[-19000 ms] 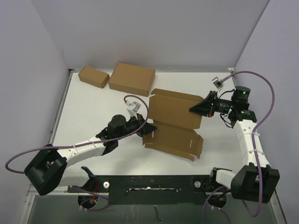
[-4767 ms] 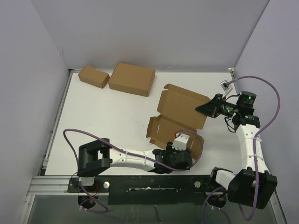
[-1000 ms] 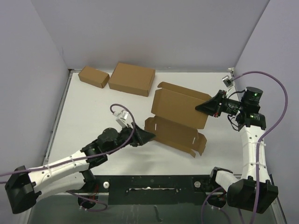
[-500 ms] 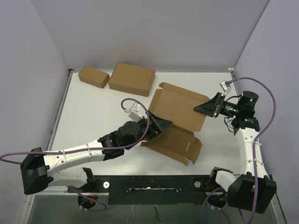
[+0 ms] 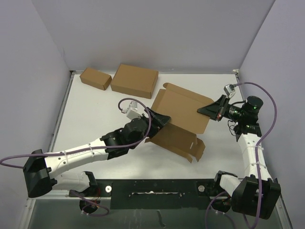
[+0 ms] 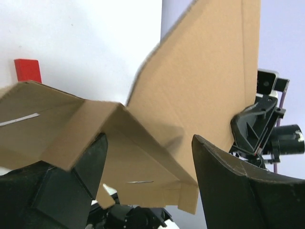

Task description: Fold the paper box

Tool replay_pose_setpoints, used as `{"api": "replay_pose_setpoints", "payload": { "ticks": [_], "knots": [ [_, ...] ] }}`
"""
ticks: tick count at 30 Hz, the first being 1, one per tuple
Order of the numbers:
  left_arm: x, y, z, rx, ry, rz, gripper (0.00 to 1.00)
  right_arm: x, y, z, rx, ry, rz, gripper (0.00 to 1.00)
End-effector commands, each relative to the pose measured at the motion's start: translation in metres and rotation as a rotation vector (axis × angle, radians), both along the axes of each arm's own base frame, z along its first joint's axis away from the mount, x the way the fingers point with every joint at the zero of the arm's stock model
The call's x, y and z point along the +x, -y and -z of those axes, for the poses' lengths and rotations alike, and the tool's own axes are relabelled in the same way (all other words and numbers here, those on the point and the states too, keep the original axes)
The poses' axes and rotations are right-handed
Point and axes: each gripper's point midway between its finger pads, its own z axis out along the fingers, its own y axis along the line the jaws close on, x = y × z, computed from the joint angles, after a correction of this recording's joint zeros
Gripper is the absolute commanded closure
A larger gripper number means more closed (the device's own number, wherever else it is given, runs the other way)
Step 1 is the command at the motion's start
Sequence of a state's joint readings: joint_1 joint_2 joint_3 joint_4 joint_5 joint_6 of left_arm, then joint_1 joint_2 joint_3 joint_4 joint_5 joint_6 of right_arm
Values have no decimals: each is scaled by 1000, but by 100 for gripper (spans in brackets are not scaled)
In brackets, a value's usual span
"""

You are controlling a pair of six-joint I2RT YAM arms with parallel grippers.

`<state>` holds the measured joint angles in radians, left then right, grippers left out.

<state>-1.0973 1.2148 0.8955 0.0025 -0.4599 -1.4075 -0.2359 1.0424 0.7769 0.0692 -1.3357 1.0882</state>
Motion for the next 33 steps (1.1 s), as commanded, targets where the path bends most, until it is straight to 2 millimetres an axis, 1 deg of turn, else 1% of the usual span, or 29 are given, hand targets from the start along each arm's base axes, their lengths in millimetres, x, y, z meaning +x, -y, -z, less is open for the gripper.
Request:
{"api": "replay_pose_setpoints", "payload": {
  "ticks": [1, 8, 9, 15, 20, 24, 30, 33],
  "knots": [
    [20, -4, -27, -49, 34, -74, 32, -9, -3, -14, 12, 36, -34, 100],
    [32, -3, -41, -93, 60, -95, 42, -11, -6, -7, 11, 21, -41, 100],
    [33, -2, -42, -99, 63, -94, 45, -11, -7, -6, 11, 17, -42, 100],
    [32, 3, -49, -157, 54, -84, 64, -11, -8, 1, 15, -7, -37, 100],
    [29, 5, -52, -212, 28, -74, 86, -10, -8, 5, 14, -13, -24, 100],
    [26, 7, -53, -260, 14, -62, 100, -10, -8, 7, 16, -15, -8, 100],
    [22, 14, -51, -291, -3, -31, 99, -9, -7, 5, 17, -10, 8, 100],
    [17, 17, -47, -297, -21, -7, 80, -6, -4, 3, 19, -10, 25, 100]
  ]
}}
